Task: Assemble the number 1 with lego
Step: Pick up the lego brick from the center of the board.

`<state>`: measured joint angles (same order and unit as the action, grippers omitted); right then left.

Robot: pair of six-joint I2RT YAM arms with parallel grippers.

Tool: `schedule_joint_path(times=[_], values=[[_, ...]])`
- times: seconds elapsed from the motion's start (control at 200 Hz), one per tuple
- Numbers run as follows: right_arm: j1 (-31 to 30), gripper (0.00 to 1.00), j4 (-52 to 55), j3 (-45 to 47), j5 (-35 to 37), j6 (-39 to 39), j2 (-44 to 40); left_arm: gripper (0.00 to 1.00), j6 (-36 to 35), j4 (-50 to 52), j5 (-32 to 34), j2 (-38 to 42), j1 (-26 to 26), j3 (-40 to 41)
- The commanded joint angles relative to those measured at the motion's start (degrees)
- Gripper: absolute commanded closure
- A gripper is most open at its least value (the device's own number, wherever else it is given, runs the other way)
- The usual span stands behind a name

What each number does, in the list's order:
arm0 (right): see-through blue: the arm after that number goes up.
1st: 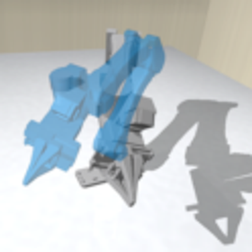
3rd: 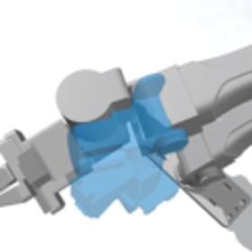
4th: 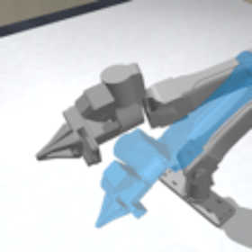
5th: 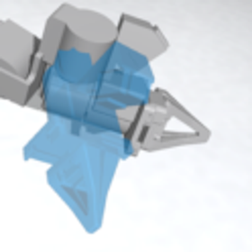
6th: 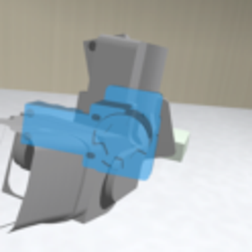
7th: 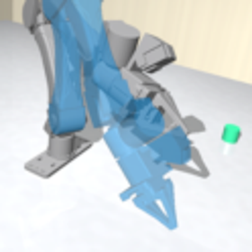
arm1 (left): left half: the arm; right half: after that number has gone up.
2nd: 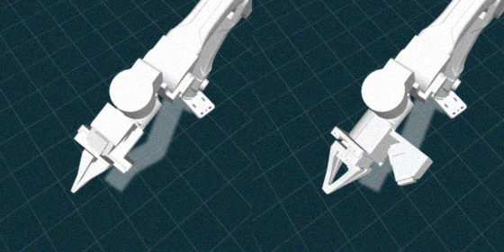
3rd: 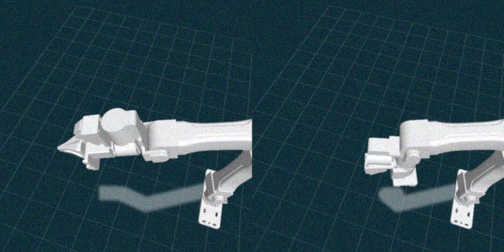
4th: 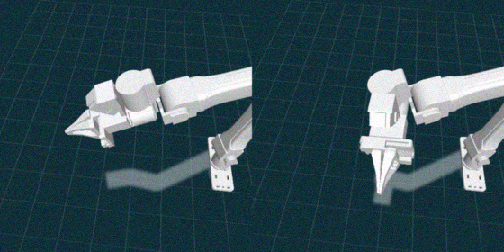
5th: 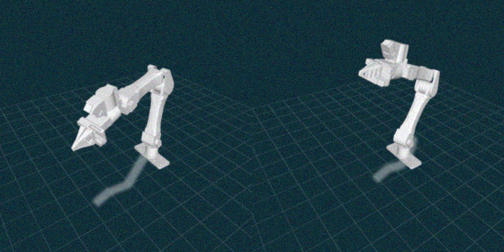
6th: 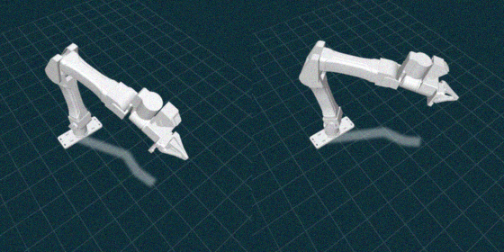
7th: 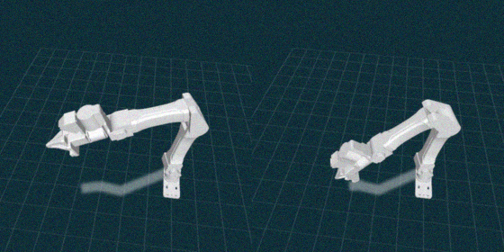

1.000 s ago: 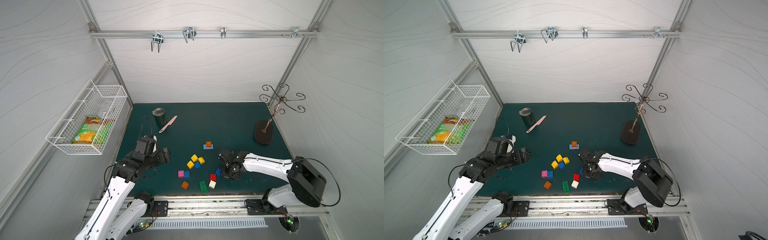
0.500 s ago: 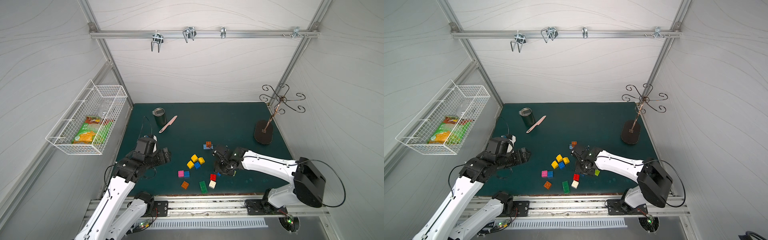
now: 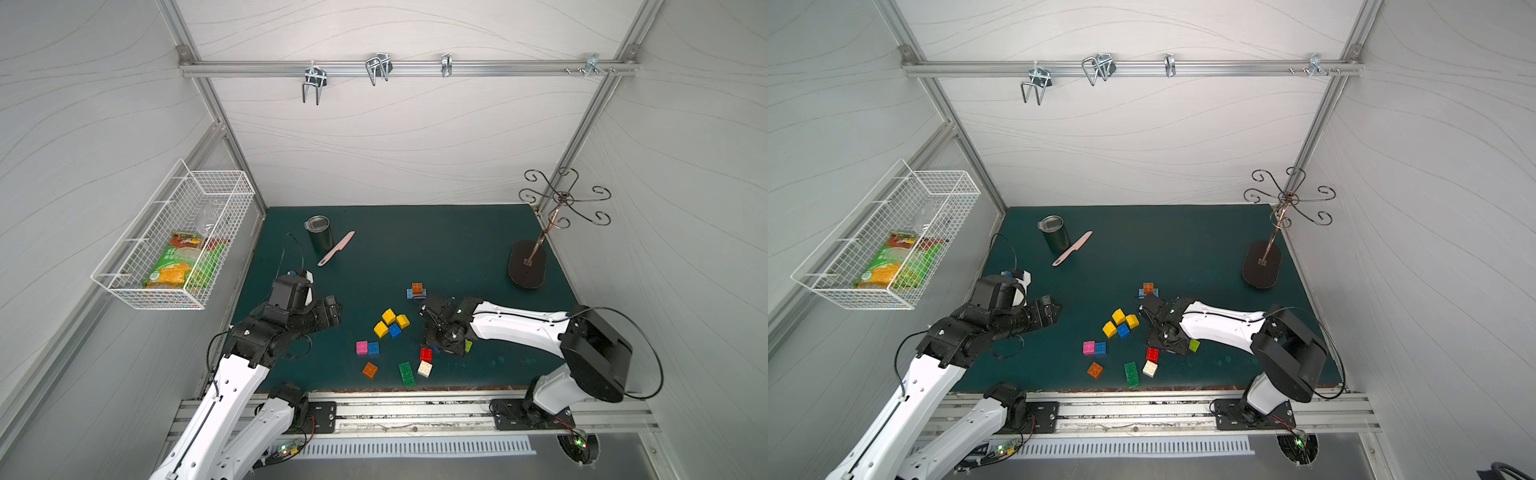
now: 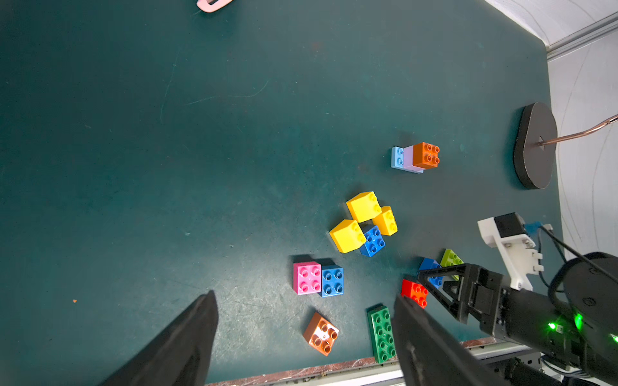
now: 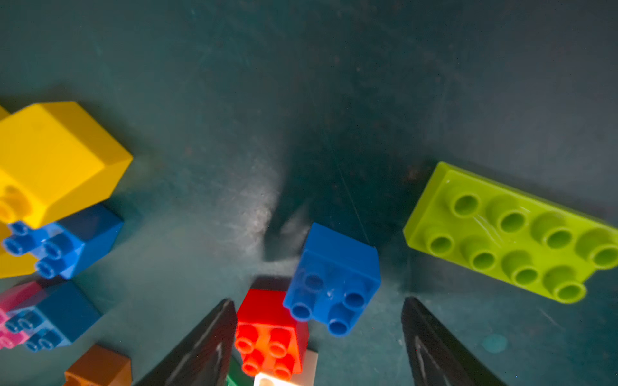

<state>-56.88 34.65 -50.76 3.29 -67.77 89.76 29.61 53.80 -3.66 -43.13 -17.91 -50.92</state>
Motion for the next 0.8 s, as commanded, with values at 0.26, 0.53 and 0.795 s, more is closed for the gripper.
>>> schedule_joint_path(times=[0.26,0.53,0.795], values=[[1.1,0.45,5.2,-9.1,1.8,3.6,9.2,0.13,-0.2,-1.0,-0.8,0.8,-0.2,-0.9],[1.1,0.46,7.7,-9.2,3.6,5.0,9.1,0.13,-0.3,-1.1,-1.0,0.7,-0.3,-0.9],[0.9,0.47,11.4,-12.3,4.2,10.8,10.9,0.13,-0.2,-1.1,-0.9,0.9,-0.2,-0.8]])
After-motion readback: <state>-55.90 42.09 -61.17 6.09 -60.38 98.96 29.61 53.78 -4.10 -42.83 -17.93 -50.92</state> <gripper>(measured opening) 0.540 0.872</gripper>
